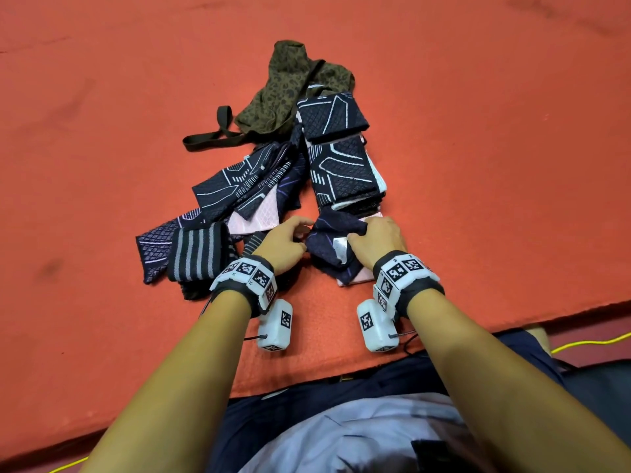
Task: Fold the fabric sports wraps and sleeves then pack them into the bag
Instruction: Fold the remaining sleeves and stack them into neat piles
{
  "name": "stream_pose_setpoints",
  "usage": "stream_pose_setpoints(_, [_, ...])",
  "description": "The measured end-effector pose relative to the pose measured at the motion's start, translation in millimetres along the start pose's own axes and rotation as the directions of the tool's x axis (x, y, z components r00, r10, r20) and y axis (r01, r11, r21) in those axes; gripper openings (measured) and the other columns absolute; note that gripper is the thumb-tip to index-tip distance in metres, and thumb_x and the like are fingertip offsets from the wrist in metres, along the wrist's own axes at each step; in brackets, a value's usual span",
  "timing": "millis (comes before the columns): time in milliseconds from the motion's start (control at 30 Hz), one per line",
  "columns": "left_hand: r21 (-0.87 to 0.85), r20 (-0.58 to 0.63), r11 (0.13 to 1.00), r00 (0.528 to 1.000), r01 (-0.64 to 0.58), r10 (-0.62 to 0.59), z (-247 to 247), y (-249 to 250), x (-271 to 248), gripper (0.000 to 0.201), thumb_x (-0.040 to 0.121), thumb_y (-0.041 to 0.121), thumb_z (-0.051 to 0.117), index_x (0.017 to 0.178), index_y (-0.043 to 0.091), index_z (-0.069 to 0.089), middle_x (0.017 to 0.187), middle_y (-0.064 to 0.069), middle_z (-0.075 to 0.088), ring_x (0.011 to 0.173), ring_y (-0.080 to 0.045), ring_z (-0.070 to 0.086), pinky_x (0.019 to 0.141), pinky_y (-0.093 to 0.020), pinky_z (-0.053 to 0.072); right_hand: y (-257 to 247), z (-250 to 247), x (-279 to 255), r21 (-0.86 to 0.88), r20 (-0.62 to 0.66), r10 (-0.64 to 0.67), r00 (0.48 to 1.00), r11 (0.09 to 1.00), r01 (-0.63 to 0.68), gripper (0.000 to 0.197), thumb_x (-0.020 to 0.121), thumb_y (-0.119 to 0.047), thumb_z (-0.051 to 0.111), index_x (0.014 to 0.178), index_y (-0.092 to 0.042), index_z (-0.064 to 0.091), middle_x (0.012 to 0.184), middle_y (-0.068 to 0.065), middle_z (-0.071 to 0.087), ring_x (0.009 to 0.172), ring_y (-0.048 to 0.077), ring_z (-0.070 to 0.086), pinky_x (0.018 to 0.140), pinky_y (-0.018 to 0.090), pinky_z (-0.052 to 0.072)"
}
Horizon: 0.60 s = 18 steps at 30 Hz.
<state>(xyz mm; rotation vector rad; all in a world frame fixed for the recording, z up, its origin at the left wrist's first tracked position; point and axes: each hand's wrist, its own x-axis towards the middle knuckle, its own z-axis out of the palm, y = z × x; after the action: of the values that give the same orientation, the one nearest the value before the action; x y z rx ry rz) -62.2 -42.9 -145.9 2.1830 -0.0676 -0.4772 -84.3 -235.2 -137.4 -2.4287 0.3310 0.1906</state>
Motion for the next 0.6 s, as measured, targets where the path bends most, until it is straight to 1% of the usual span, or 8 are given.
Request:
stream_pose_setpoints(100, [-0.079, -0.041, 0.997, 0.999, -0.006, 0.003, -3, 7, 2, 0.059, 0.083, -0.018, 0.039, 0.13, 0.016, 0.052, 0.118, -0.012, 0.06, 0.106, -0.021, 0.056, 0.096, -0.029, 0.048, -6, -5, 1, 0.105, -0.006, -0.128, 0.992, 0.986, 0.128, 0.026, 0.082, -0.019, 0.068, 0.067, -0.016, 0.047, 0.09, 0.005, 0.054, 0.082, 0.024, 0.053, 0.062, 0.026, 0.03])
stream_pose_setpoints(167, [-0.119, -0.119, 0.993, 0.993, -0.02, 0.006, -7, 13, 4, 0.054, 0.089, -0.014, 0.042, 0.136, 0.013, 0.048, 0.117, -0.012, 0.057, 0.1, -0.019, 0.055, 0.083, -0.018, 0.048, -12, -12, 2, 0.172, -0.005, -0.188, 0.982, 0.967, 0.186, 0.03, 0.076, -0.021, 0.075, 0.066, -0.016, 0.048, 0.082, -0.002, 0.049, 0.07, 0.017, 0.047, 0.054, 0.021, 0.028])
stream_pose_setpoints(233, [-0.147, -0.155, 0.988, 0.988, -0.04, 0.017, -12, 21, 4, 0.054, 0.092, -0.011, 0.043, 0.141, 0.012, 0.044, 0.117, -0.012, 0.055, 0.091, -0.013, 0.054, 0.068, -0.007, 0.046, -17, -19, 6, 0.246, 0.019, -0.223, 0.975, 0.946, 0.211, 0.033, 0.071, -0.02, 0.081, 0.065, -0.017, 0.048, 0.078, -0.003, 0.049, 0.066, 0.016, 0.046, 0.056, 0.024, 0.033])
stream_pose_setpoints(300, [-0.184, -0.141, 0.981, 0.99, -0.057, 0.031, -15, 30, 0, 0.058, 0.093, -0.012, 0.039, 0.144, 0.015, 0.042, 0.118, -0.012, 0.055, 0.083, -0.008, 0.055, 0.061, -0.006, 0.046, -20, -26, 7, 0.325, 0.049, -0.241, 0.969, 0.921, 0.212, 0.029, 0.067, -0.014, 0.082, 0.067, -0.014, 0.052, 0.076, -0.003, 0.053, 0.069, 0.017, 0.048, 0.063, 0.029, 0.039])
stream_pose_setpoints(367, [-0.223, -0.081, 0.971, 0.995, -0.082, 0.065, -18, 38, -4, 0.065, 0.091, -0.014, 0.036, 0.143, 0.023, 0.043, 0.121, -0.012, 0.058, 0.085, -0.013, 0.06, 0.062, -0.014, 0.049, -24, -32, 4, 0.428, 0.062, -0.252, 0.966, 0.881, 0.202, 0.024, 0.066, -0.008, 0.081, 0.071, -0.009, 0.057, 0.074, -0.003, 0.056, 0.068, 0.015, 0.05, 0.068, 0.031, 0.042])
stream_pose_setpoints(433, [-0.267, -0.029, 0.957, 0.994, -0.11, 0.107, -20, 41, -9, 0.072, 0.087, -0.017, 0.035, 0.143, 0.026, 0.044, 0.119, -0.011, 0.063, 0.088, -0.017, 0.062, 0.065, -0.023, 0.048, -28, -37, 0, 0.523, 0.064, -0.275, 0.959, 0.828, 0.203, 0.023, 0.066, -0.002, 0.08, 0.07, -0.008, 0.059, 0.069, -0.004, 0.056, 0.066, 0.014, 0.05, 0.066, 0.029, 0.043])
stream_pose_setpoints(500, [-0.306, -0.024, 0.945, 0.993, -0.119, 0.117, -21, 45, -13, 0.072, 0.085, -0.018, 0.039, 0.143, 0.024, 0.044, 0.112, -0.008, 0.065, 0.082, -0.01, 0.062, 0.064, -0.021, 0.048, -31, -40, -2, 0.571, 0.053, -0.29, 0.956, 0.794, 0.209, 0.027, 0.067, 0.002, 0.079, 0.066, -0.013, 0.057, 0.068, -0.001, 0.055, 0.065, 0.014, 0.049, 0.064, 0.027, 0.043])
stream_pose_setpoints(600, [-0.304, -0.068, 0.942, 0.989, -0.144, 0.129, -22, 50, -20, 0.063, 0.085, -0.009, 0.054, 0.139, 0.023, 0.046, 0.103, -0.006, 0.062, 0.078, 0.0, 0.061, 0.064, -0.017, 0.05, -32, -39, 1, 0.576, -0.004, -0.269, 0.963, 0.787, 0.222, 0.033, 0.067, 0.001, 0.079, 0.061, -0.018, 0.052, 0.066, -0.002, 0.053, 0.064, 0.013, 0.047, 0.062, 0.027, 0.041])
